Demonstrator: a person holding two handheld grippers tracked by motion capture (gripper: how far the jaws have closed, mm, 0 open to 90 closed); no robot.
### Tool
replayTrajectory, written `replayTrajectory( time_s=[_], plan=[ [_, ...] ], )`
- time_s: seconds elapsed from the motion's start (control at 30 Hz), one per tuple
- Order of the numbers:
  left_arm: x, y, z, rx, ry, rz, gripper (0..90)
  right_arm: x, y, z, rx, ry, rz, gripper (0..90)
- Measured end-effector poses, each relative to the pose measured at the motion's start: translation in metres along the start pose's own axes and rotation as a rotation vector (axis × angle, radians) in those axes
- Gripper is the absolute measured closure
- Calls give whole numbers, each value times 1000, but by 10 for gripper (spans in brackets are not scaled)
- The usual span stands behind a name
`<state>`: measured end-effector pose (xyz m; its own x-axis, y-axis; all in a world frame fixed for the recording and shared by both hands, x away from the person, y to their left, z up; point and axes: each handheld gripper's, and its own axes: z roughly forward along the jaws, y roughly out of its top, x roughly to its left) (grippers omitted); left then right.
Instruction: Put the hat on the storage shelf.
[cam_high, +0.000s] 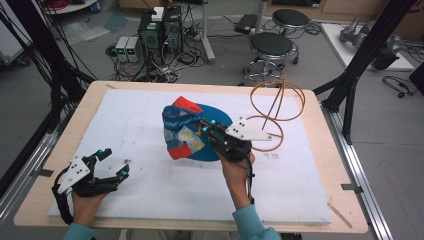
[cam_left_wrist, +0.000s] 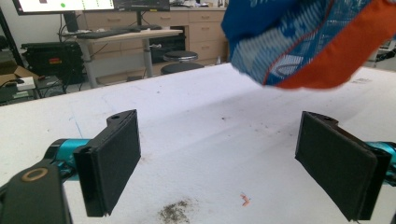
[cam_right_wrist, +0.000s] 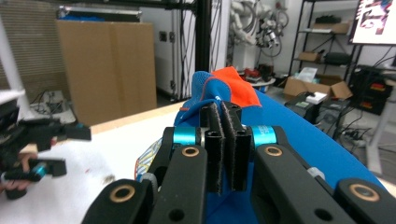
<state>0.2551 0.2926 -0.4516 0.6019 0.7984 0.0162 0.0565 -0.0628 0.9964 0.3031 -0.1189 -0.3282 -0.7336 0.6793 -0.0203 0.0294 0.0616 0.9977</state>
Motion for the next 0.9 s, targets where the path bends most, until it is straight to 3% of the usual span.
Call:
replayTrajectory(
  time_s=[0.1, 0.33, 0.63, 0.9],
  plan=[
    [0, 0, 0, 3, -1, 1, 142, -5, 8, -3, -15, -17, -8, 881],
    [0, 0, 0, -1, 3, -5, 142, -29, 36, -20, -67, -112, -20, 881],
    [1, 0, 0, -1, 5, -6, 142, -51, 45, -38, -100, -209, -6, 881],
    [0, 0, 0, 0, 5, -5, 142, -70, 59, -53, -116, -276, -31, 881]
  ],
)
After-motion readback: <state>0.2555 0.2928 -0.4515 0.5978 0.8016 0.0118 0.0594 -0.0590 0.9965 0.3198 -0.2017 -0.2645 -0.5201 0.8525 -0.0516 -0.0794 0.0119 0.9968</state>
